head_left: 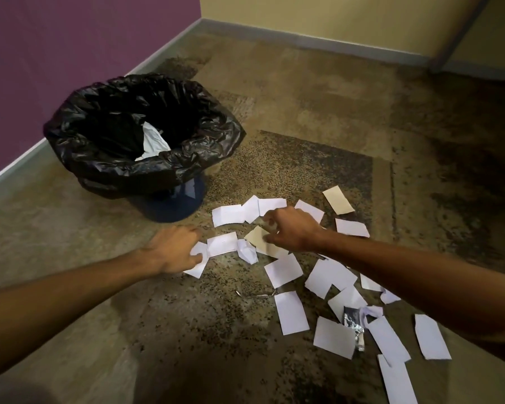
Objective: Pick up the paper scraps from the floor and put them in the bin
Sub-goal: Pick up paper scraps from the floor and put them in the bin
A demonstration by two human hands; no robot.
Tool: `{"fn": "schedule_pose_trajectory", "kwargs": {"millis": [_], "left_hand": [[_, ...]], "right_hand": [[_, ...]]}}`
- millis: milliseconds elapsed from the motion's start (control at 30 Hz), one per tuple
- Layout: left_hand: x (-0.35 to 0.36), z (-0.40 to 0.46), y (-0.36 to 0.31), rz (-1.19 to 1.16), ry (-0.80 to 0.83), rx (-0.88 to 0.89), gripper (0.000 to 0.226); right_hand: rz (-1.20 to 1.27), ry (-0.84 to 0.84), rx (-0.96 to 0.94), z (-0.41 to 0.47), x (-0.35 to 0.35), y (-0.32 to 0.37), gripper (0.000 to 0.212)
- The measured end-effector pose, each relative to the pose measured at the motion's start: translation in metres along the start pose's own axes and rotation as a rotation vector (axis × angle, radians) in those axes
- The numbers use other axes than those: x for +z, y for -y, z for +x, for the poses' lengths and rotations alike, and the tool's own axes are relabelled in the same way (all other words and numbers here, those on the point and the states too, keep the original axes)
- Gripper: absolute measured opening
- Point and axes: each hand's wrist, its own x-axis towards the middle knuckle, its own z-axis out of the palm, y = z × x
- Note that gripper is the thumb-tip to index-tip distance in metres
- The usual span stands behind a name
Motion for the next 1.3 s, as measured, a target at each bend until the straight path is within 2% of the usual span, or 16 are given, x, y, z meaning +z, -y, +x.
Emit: {"fn": "schedule_pose_trajectory", "kwargs": {"millis": [167, 333, 467, 567, 700, 867, 1033, 1300], "left_hand": [[0.021, 0.008, 0.007, -0.119, 0.093, -0.118, 0.061], [0.023, 0.015, 0.000, -0.116, 0.129, -0.182, 0.077], [0.028, 0.015, -0.003, -0.142, 0.102, -0.158, 0.076], [0.033, 0.014, -0.004, -0.210, 0.056, -0.142, 0.072], [0.038, 0.016, -0.003, -0.273, 0.030, -0.148, 0.052], [0.040, 0.018, -0.004, -0.255, 0.050, -0.156, 0.085], [0.039, 0.016, -0.003, -0.227, 0.058, -0.151, 0.085], [0.040, 0.015, -0.002, -0.297, 0.039, -0.186, 0.072]], "right_hand": [[-0.069, 0.079, 0.028, 0.013, 0.015, -0.010, 0.042], [-0.087, 0.115, 0.031, 0.024, 0.033, -0.017, 0.061], [-0.099, 0.097, 0.031, 0.028, 0.043, -0.019, 0.065], [-0.073, 0.075, 0.026, 0.028, 0.048, -0.019, 0.057], [0.027, 0.077, 0.031, 0.029, 0.049, -0.016, 0.046], [0.207, 0.043, 0.044, 0.028, 0.041, -0.013, 0.025], [0.329, -0.026, 0.055, 0.024, 0.031, -0.010, 0.024], [0.335, -0.085, 0.038, 0.013, 0.013, -0.008, 0.027]]}}
